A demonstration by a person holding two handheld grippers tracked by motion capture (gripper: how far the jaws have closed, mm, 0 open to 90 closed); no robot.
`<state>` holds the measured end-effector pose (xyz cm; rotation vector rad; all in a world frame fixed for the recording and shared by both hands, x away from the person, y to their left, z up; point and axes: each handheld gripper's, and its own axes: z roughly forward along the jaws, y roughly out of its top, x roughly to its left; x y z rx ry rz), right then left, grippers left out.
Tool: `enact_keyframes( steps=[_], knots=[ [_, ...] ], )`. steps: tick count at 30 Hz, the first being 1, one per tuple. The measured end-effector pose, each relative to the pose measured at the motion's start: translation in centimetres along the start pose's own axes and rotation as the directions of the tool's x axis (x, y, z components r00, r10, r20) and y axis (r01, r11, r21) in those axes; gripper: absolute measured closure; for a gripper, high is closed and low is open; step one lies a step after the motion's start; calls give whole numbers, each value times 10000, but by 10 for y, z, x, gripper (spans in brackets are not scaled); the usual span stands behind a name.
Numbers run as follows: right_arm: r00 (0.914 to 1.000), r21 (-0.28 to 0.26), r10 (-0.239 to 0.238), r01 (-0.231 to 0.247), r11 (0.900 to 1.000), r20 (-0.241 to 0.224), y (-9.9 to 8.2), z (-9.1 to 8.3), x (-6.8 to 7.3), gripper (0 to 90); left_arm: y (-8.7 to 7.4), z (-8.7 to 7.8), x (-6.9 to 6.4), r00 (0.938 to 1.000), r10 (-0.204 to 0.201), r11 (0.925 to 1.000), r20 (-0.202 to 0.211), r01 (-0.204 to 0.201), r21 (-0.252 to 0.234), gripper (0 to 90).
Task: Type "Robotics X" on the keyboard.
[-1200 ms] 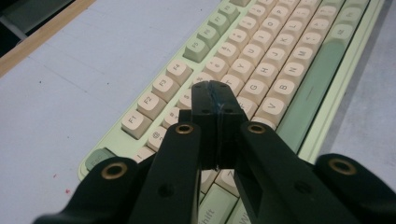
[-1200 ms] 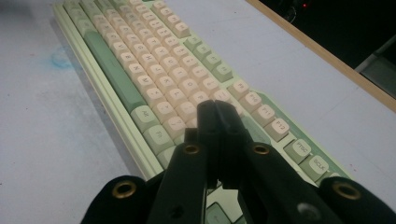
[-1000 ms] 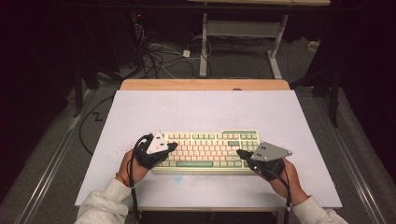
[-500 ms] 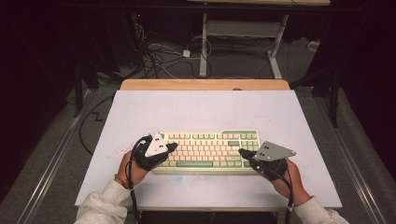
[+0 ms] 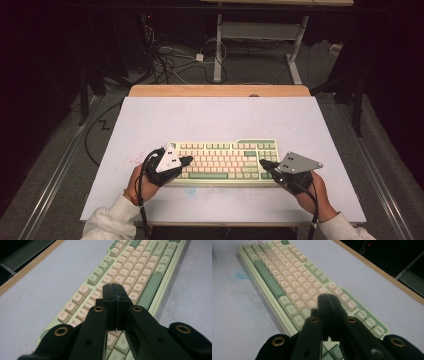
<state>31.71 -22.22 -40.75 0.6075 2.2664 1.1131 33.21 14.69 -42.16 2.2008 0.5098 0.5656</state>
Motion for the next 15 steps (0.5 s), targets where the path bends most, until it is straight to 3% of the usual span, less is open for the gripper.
enact_keyframes(
  steps=[7,15],
  knots=[
    [10000,8,-49,49,10000,-4,-1,-1,0,900,1,3,-6,9997,97,10000,217,-97,-2,876],
    [10000,13,-11,11,10000,15,-2,-4,0,900,0,12,-17,9972,383,9987,638,-403,313,876]
  ],
)
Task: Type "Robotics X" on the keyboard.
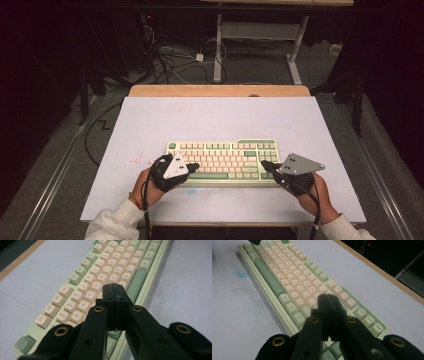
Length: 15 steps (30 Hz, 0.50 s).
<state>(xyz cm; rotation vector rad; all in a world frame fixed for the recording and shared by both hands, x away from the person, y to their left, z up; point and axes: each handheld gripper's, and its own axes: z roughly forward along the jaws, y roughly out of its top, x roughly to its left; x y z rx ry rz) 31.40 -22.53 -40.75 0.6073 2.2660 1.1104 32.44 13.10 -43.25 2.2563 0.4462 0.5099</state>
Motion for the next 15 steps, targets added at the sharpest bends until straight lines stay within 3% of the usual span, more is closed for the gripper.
enact_keyframes(
  steps=[15],
  knots=[
    [10000,99,-64,64,9999,-72,-3,1,1,900,-8,15,-7,9996,172,9976,215,-187,673,876]
  ],
)
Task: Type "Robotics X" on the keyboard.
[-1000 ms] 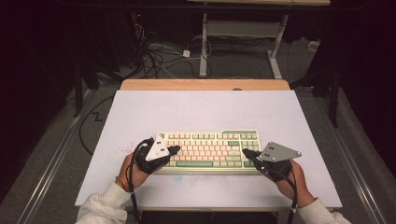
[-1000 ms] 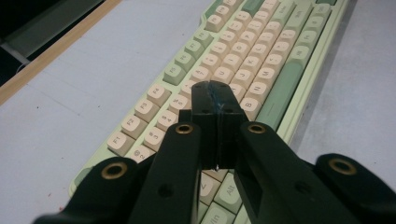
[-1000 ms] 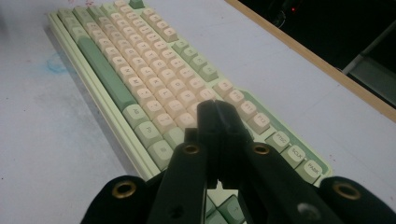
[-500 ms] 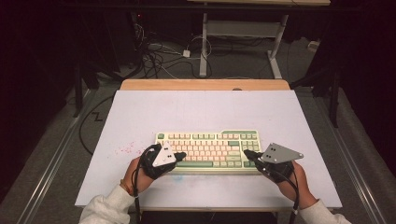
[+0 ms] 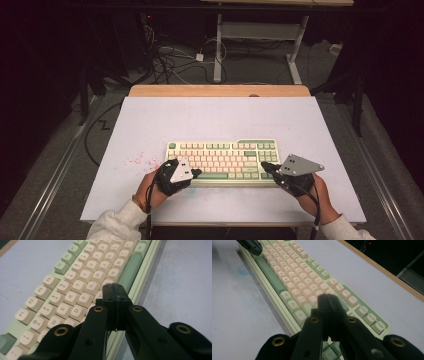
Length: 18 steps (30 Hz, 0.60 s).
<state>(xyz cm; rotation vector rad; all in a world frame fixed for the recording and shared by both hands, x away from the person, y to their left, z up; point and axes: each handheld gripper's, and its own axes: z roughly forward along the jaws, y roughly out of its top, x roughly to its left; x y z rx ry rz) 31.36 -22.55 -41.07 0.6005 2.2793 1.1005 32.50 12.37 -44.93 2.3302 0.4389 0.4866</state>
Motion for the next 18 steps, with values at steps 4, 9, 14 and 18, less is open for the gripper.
enact_keyframes(
  steps=[4,9,14,18],
  knots=[
    [10000,26,-26,26,10000,-7,0,0,0,900,-1,3,-1,10000,63,9999,8,-63,114,876],
    [10000,50,-49,49,10000,11,0,1,0,900,-1,6,1,10000,-32,9999,-16,32,146,876],
    [10000,76,-36,36,10000,-13,0,2,1,900,1,5,1,10000,55,9998,-60,-54,167,875],
    [10000,100,-63,63,9999,-3,0,2,1,900,1,5,3,10000,18,9998,-92,-16,191,876]
  ],
)
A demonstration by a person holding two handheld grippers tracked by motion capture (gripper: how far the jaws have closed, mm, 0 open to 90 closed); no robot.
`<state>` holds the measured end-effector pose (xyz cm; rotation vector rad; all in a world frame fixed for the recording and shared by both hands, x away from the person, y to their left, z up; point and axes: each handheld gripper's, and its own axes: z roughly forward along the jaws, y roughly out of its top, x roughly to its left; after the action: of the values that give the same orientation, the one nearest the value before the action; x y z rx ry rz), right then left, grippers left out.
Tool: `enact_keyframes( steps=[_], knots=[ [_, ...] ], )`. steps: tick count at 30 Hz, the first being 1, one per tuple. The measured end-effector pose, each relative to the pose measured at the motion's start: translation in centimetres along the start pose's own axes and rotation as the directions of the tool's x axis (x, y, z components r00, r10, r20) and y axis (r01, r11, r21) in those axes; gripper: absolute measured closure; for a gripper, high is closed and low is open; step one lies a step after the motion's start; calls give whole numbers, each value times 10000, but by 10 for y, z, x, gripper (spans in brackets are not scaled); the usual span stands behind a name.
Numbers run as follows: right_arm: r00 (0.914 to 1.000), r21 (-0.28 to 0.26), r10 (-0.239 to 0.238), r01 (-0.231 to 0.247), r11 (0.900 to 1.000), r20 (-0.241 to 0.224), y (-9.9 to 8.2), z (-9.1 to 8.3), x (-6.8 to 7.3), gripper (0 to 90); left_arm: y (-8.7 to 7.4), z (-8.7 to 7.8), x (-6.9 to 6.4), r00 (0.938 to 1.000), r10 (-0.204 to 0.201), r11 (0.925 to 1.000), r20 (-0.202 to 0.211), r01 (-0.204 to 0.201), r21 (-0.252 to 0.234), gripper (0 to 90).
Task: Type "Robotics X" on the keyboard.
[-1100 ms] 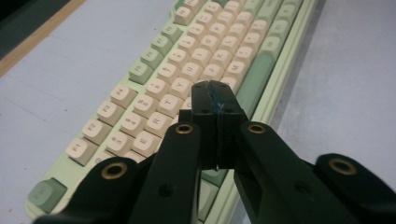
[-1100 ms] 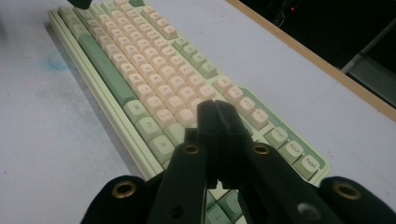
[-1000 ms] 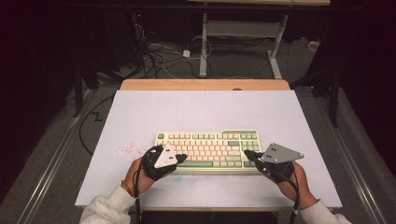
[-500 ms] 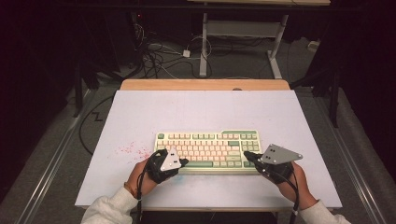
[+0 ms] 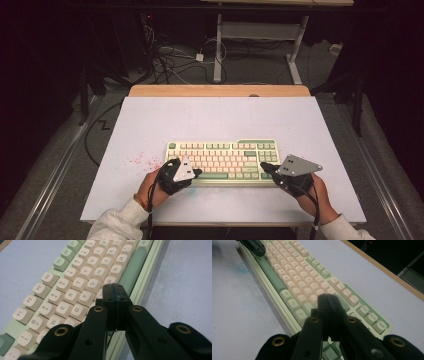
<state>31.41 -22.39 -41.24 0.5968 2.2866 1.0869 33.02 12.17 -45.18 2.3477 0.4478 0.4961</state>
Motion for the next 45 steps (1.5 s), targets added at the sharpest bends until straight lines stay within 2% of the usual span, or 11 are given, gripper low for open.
enact_keyframes(
  steps=[4,6,7,13,22,45],
  knots=[
    [10000,10,-34,34,10000,-25,0,1,0,900,-3,8,0,10000,48,9993,16,-49,380,876],
    [10000,20,-9,9,10000,-31,0,1,0,900,-3,8,0,10000,-49,9995,32,48,303,877],
    [10000,12,-39,39,10000,-21,0,0,0,900,-2,7,0,10000,37,9994,-21,-36,345,877],
    [10000,-47,31,-31,10000,34,0,-2,-2,900,2,-3,2,9998,-92,9998,-150,89,-186,876],
    [10000,-72,32,-32,10000,-6,1,-2,-2,900,4,-12,6,9994,-182,9986,-296,166,-510,876],
    [10000,-74,33,-33,10000,-48,1,-2,-1,900,-1,-25,16,9973,-425,9972,-592,387,-640,876]
  ],
)
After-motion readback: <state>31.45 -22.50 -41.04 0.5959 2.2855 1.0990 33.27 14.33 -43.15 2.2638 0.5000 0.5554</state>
